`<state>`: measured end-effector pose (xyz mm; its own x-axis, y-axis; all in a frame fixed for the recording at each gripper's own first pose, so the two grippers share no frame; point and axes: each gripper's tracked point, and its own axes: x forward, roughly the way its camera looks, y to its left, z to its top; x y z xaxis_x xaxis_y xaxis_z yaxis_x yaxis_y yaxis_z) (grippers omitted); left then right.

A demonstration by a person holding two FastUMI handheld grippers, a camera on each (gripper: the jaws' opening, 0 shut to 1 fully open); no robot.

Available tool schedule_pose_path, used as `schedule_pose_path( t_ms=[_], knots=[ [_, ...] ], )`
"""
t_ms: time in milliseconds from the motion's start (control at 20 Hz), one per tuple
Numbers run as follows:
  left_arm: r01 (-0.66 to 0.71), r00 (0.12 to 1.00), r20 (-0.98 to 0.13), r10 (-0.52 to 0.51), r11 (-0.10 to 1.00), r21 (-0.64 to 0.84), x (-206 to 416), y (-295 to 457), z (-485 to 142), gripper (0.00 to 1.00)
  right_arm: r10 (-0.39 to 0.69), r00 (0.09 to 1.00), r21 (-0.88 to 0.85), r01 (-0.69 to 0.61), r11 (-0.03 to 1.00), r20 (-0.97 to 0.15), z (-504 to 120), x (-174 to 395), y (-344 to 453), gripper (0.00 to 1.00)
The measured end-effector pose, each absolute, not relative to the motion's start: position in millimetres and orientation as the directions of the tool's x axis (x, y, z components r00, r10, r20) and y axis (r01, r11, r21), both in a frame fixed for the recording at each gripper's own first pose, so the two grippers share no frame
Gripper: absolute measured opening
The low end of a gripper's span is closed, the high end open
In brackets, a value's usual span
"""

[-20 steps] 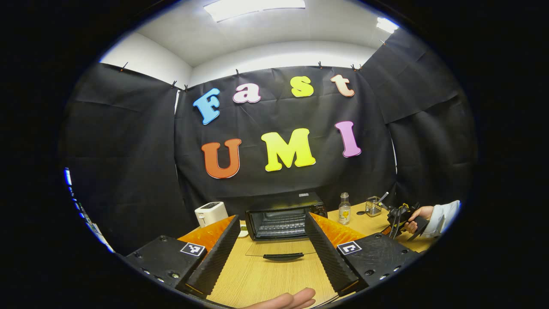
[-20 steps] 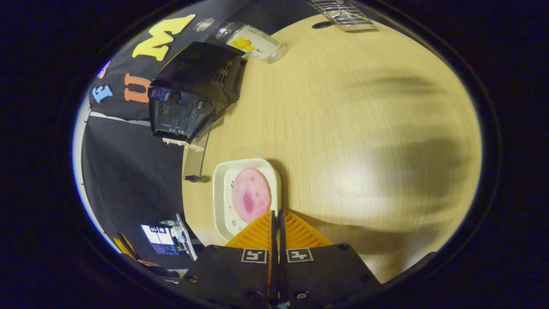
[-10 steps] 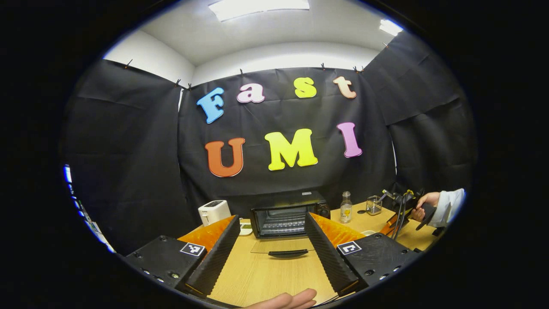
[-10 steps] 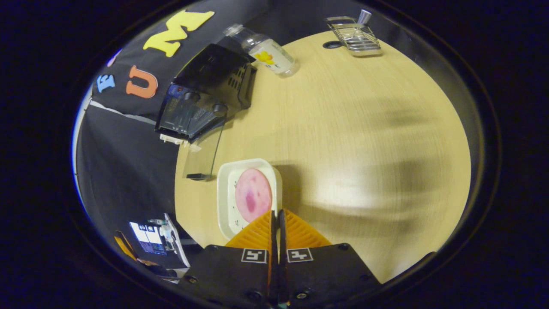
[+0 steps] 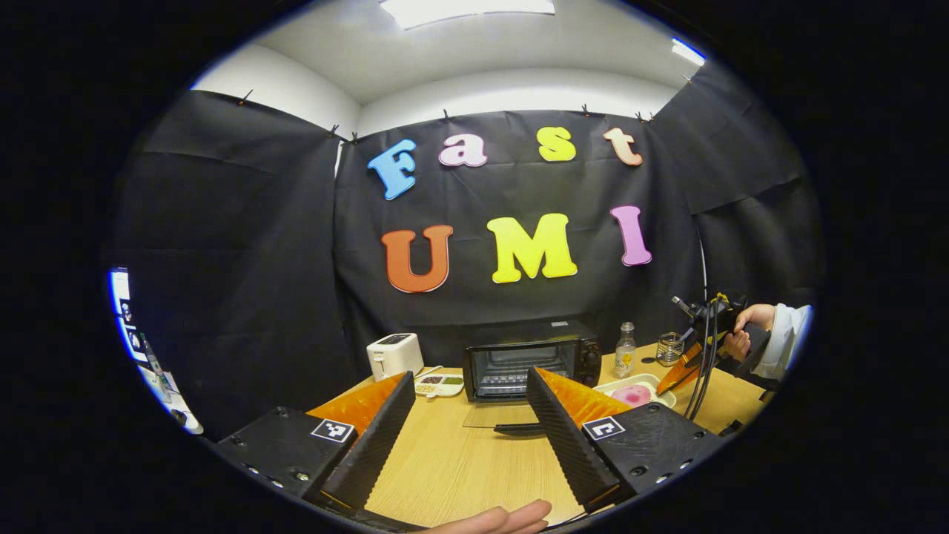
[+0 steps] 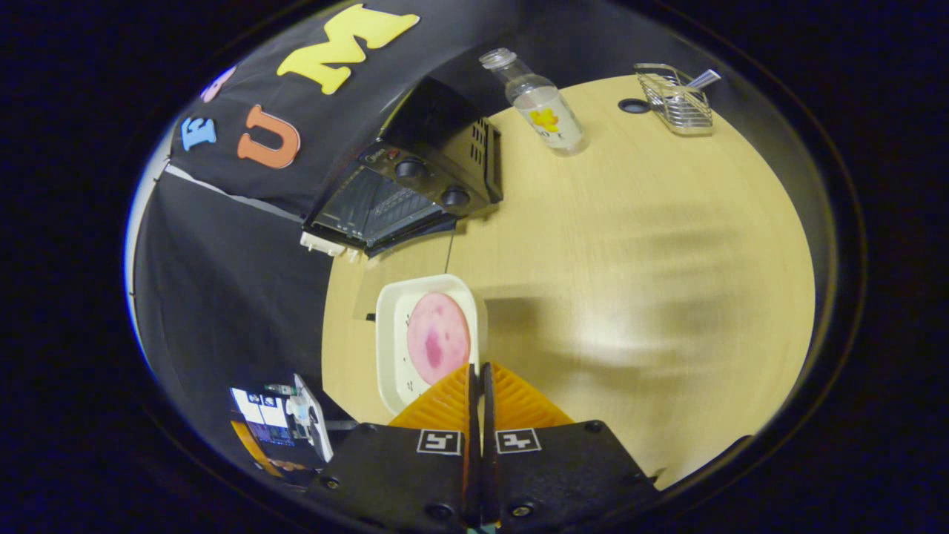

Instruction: Open the electric oven with the left hand, put the food in, and close the electric oven.

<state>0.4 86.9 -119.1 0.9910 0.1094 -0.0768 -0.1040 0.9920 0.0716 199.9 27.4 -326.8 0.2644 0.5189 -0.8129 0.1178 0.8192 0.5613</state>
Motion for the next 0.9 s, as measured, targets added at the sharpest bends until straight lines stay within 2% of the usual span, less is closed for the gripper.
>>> schedule_pose_path(
  t_ms=[350, 400, 450, 650, 800, 900],
  knots=[
    [-0.135, 0.983, -0.111, 0.143, 0.988, 0.078, -1.2, 116.6, -139.7, 0.96, 0.552, 0.300, 0.610, 0.151, 0.778, -0.778, -327.5, 240.9, 95.6, 0.01],
    [-0.139, 0.983, -0.113, 0.147, 0.987, 0.075, -1.1, 119.0, -141.4, 0.96, 0.553, 0.312, 0.616, 0.154, 0.773, -0.772, -327.3, 247.2, 103.4, 0.04],
    [-0.141, 0.982, -0.117, 0.149, 0.988, 0.070, -1.0, 121.1, -142.8, 0.96, 0.552, 0.324, 0.620, 0.161, 0.768, -0.768, -328.3, 253.3, 111.1, 0.01],
    [-0.135, 0.981, -0.132, 0.142, 0.989, 0.063, -1.1, 125.3, -152.9, 0.96, 0.531, 0.401, 0.642, 0.223, 0.733, -0.746, -333.0, 281.2, 140.4, 0.01],
    [-0.170, 0.974, -0.140, 0.179, 0.983, 0.072, -2.5, 135.2, -157.5, 0.96, 0.518, 0.457, 0.671, 0.285, 0.685, -0.723, -342.9, 301.6, 164.5, 0.01],
    [-0.167, 0.975, -0.139, 0.175, 0.984, 0.065, 1.0, 133.2, -158.3, 0.96, 0.493, 0.510, 0.689, 0.326, 0.648, -0.705, -353.1, 315.6, 174.5, 0.04]
  ],
)
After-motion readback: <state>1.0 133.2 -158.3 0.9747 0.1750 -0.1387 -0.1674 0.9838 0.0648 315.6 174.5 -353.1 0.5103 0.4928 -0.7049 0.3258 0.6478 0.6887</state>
